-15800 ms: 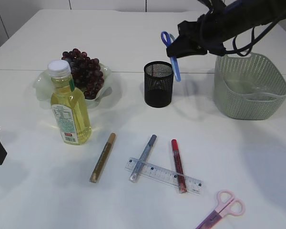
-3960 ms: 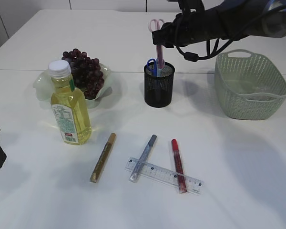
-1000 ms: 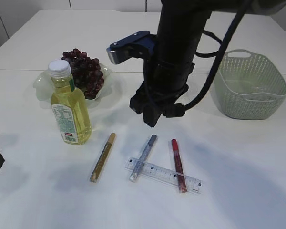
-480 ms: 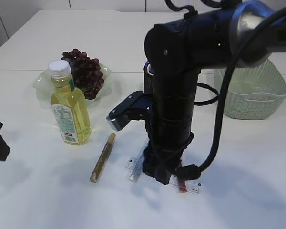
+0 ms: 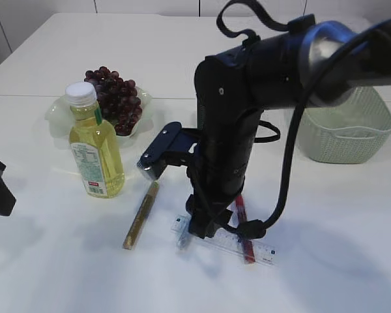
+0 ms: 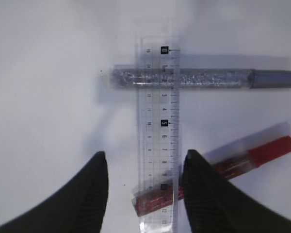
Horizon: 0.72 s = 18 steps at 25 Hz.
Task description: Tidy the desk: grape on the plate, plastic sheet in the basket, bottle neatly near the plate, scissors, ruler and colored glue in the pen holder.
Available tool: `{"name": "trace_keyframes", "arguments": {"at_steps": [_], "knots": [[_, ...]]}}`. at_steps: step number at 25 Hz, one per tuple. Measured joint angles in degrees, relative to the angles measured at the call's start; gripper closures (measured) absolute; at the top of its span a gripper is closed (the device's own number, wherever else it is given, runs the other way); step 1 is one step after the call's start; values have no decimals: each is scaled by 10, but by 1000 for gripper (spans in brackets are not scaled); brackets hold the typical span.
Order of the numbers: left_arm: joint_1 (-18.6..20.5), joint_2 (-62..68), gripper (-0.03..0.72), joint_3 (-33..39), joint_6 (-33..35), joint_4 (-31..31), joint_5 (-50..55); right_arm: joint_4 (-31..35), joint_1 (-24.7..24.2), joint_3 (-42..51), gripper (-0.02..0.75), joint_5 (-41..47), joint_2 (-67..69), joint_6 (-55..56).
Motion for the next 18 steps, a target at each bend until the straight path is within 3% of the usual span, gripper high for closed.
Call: {"name": "trace_keyframes", "arguments": {"at_steps": [18], "knots": [[0, 0, 253, 0, 1, 0, 2, -27, 0, 0, 262, -39, 47, -2]]}}
